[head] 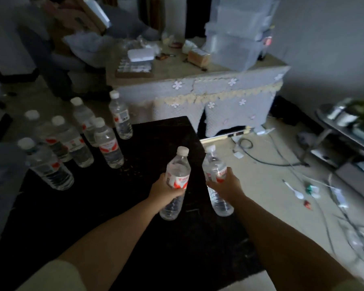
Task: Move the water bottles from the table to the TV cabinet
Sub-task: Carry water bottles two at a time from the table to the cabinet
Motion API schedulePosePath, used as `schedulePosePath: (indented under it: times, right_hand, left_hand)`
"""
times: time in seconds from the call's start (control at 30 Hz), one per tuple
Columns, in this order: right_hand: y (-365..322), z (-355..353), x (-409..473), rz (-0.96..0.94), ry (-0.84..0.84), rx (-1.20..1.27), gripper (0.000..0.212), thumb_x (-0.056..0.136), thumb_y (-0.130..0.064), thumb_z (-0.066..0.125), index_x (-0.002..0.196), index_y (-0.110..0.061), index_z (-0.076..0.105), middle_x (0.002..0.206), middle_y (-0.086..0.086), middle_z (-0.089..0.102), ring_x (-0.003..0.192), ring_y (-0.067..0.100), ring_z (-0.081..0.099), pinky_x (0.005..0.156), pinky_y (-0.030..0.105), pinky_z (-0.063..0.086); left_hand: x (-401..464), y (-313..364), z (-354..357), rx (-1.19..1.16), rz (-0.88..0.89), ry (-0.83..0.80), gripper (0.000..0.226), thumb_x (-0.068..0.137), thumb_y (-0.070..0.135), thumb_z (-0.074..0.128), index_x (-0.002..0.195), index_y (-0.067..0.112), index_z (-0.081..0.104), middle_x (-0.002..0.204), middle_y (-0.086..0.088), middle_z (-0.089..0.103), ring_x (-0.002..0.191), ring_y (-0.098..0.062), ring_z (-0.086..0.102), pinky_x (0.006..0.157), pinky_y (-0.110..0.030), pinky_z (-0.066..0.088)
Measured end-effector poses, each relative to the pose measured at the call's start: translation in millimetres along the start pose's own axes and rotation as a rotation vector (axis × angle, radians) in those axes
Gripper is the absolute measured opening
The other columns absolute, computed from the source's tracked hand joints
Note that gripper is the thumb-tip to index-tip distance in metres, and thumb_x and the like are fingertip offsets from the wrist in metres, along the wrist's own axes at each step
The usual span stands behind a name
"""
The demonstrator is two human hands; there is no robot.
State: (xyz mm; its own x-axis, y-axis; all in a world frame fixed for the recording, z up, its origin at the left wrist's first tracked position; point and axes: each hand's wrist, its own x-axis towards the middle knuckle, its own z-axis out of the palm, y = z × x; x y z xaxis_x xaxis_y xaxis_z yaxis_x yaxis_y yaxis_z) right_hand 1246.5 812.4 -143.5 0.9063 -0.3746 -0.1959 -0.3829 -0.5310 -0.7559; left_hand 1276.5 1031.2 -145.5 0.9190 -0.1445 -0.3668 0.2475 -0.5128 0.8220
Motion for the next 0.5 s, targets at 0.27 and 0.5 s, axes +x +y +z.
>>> schedulePosePath:
  times: [0.27,0.5]
  right_hand:
    - [61.5,-101.0,-83.8,0.213,0.312,0.061,0.062,0.073,-0.036,0.08,0.117,-0.009,0.046,0.101,0.006,0.061,0.091,0.026,0.058,0.074,0.031,0.042]
    - [130.2,-188.2,-177.3,0.376,0.601,0.119,0.059,0.072,-0.033,0.08,0.116,-0.013,0.046,0.092,-0.001,0.058,0.087,0.025,0.058,0.062,0.027,0.037]
  left_hand:
    - [-20.0,65.7,93.3,0.112,0.205,-0.229,0.062,0.065,0.03,0.083,0.118,0.017,0.054,0.108,0.0,0.066,0.099,-0.018,0.064,0.081,-0.028,0.049]
    - [-71.1,127.6,204.4,0.239,0.389,-0.479,0.064,0.061,0.04,0.085,0.114,0.019,0.056,0.107,0.003,0.068,0.097,-0.018,0.065,0.079,-0.025,0.048]
